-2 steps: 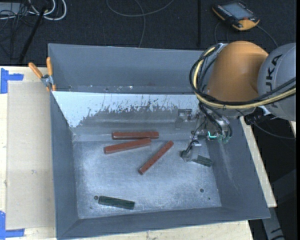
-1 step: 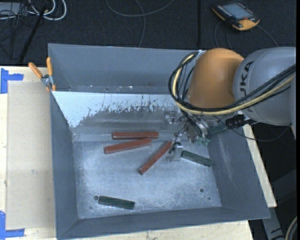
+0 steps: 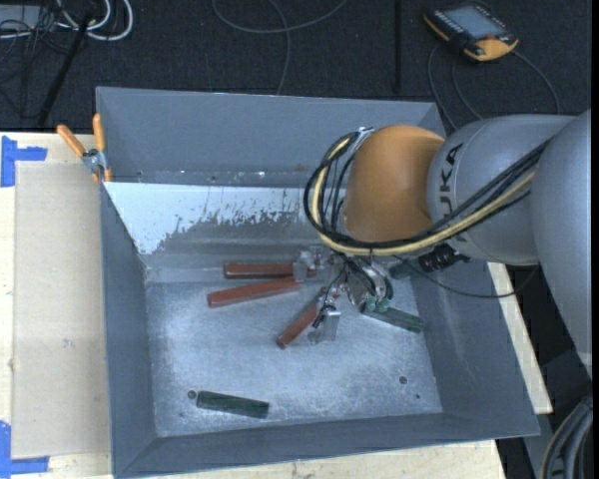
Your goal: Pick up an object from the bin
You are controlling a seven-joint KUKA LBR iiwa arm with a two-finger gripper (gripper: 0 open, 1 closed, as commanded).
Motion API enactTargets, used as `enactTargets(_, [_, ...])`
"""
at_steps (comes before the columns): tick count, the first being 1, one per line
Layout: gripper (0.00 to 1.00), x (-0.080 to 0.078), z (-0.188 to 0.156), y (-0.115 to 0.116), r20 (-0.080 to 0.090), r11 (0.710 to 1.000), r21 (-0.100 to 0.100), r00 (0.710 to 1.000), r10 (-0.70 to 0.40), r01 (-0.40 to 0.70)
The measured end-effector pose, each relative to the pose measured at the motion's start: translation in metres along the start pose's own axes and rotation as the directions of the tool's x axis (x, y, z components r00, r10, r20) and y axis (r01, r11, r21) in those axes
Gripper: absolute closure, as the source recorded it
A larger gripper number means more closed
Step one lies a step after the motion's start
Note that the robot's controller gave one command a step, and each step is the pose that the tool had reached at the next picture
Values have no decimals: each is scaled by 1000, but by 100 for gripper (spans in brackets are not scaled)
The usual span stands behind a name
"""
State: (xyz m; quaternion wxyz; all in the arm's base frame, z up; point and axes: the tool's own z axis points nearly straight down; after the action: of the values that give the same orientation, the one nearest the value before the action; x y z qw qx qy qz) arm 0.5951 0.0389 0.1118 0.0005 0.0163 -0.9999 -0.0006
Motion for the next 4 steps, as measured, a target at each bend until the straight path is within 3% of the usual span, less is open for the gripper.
enactTargets(1, [0, -20, 19, 30, 0, 984, 1, 984, -178, 178])
enactTargets(2, [0, 29, 31, 27, 1, 992, 0, 992, -129, 129])
enactTargets(3, [100, -21, 42, 82, 1, 999, 1, 999, -33, 33])
enactTargets(4, [0, -19, 43, 82, -11, 999, 1, 999, -34, 34])
